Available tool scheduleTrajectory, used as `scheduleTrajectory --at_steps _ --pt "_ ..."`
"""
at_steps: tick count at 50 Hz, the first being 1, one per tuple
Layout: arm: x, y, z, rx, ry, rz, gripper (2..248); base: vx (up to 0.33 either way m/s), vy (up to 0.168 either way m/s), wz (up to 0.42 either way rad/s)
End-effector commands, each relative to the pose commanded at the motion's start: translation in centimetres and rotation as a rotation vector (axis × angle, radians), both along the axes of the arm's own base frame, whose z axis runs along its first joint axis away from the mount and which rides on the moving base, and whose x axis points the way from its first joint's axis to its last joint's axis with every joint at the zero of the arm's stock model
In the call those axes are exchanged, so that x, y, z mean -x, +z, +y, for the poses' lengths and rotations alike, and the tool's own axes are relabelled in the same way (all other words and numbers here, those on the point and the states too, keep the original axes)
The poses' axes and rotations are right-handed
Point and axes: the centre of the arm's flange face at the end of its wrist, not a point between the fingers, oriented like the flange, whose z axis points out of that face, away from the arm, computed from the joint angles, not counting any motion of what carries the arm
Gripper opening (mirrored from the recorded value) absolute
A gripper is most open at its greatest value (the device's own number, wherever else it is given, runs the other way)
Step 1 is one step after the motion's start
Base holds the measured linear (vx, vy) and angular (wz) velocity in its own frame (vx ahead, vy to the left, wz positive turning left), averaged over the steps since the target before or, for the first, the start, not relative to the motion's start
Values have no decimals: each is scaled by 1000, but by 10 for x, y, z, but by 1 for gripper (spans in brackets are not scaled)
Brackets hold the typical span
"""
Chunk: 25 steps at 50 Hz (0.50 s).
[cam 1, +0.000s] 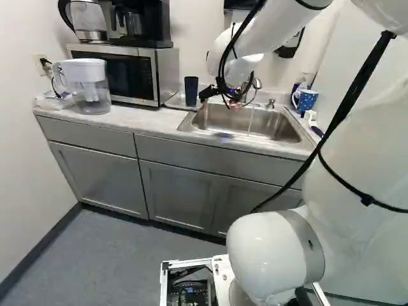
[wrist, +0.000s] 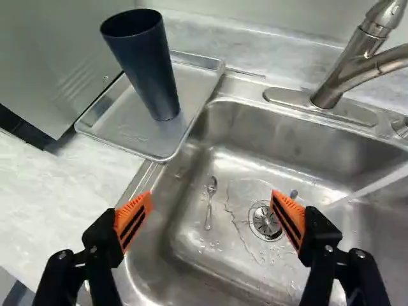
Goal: Rinse the cup and place it in the tray
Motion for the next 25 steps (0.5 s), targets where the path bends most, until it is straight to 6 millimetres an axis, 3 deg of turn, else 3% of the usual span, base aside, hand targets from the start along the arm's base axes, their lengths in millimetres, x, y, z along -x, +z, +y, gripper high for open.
scheduleTrajectory --at_steps 25 --pt "-9 0 40 0 82 1 247 0 0 0"
